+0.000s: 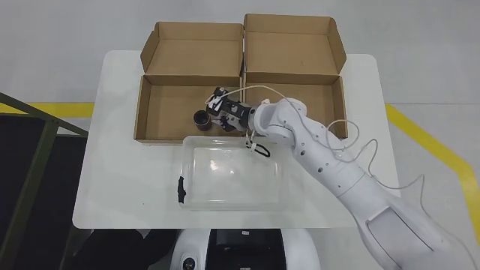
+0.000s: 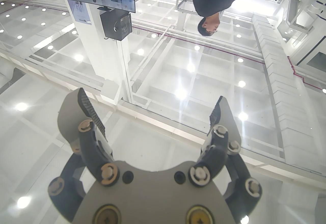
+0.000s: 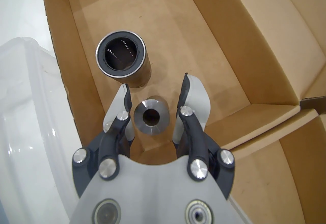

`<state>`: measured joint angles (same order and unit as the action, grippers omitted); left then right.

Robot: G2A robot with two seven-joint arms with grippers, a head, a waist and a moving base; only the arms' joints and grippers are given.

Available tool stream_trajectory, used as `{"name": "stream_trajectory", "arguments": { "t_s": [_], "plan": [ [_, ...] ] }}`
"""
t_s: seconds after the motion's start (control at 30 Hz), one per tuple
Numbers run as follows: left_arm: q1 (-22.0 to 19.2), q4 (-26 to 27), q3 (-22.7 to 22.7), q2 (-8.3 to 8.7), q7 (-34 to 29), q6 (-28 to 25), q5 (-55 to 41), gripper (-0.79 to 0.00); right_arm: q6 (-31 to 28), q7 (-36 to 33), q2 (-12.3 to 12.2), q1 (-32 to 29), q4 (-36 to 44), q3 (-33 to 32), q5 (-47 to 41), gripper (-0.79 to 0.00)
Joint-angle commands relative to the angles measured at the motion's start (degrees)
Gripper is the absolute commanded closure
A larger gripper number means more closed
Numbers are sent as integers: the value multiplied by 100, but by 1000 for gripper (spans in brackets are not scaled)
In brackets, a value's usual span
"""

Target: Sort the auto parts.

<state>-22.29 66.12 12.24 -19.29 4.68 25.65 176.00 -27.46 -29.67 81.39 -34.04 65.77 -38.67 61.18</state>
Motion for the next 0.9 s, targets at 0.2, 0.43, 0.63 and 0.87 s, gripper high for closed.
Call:
{"name": "stream_trajectory", "arguments": {
  "t_s": [0.2, 0.43, 0.63, 0.87],
  "plan": [
    [0, 0, 0, 0, 0, 0, 0, -785, -71, 27, -63, -103, 485, -236, 187, -360],
    [0, 0, 0, 0, 0, 0, 0, -785, -197, -148, -259, -503, 1493, -716, 427, -379],
    [0, 0, 0, 0, 0, 0, 0, -785, -451, -88, -444, -1005, 2332, -1239, 514, -443],
    [0, 0, 0, 0, 0, 0, 0, -785, -944, 538, -693, -1781, 3274, -2050, 793, -597]
  ]
}}
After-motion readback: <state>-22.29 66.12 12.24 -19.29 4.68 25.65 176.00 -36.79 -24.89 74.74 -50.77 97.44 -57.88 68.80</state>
